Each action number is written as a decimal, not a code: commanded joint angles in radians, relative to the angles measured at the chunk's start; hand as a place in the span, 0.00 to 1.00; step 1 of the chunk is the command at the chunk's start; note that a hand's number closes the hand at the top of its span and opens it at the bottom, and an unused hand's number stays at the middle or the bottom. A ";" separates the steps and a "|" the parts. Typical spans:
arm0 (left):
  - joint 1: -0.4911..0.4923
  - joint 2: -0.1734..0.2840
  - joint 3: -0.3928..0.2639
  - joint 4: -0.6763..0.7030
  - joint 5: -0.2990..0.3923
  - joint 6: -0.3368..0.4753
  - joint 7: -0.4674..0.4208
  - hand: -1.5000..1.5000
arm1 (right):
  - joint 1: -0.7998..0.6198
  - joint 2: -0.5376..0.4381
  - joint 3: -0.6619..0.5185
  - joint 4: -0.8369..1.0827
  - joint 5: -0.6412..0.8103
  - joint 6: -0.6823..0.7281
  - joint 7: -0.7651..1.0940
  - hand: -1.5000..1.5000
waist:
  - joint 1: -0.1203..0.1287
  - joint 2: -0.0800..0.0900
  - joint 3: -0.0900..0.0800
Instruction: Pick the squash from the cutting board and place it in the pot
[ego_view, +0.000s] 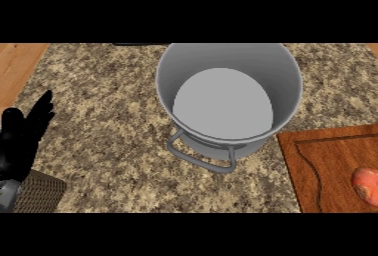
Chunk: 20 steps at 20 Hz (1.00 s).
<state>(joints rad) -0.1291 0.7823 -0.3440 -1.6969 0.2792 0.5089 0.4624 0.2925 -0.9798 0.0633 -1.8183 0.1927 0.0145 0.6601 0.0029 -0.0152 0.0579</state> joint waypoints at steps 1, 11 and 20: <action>0.032 -0.042 0.008 0.130 0.008 -0.008 -0.041 0.50 | -0.011 0.019 0.025 0.037 0.005 0.019 0.014 0.00 | -0.002 0.027 -0.059; 0.088 -0.029 -0.013 0.099 0.016 0.011 -0.062 0.50 | -0.045 0.077 0.037 0.158 0.014 0.019 -0.059 0.00 | 0.008 0.021 -0.058; 0.043 -0.029 -0.012 0.138 0.030 0.006 -0.082 0.50 | -0.148 0.151 0.084 0.253 0.065 0.007 -0.046 0.00 | 0.014 0.028 -0.059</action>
<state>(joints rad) -0.1310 0.8061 -0.3579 -1.6930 0.3091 0.5196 0.4317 0.1880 -0.8618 0.1314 -1.6127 0.2365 0.0310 0.6058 0.0081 -0.0154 0.0525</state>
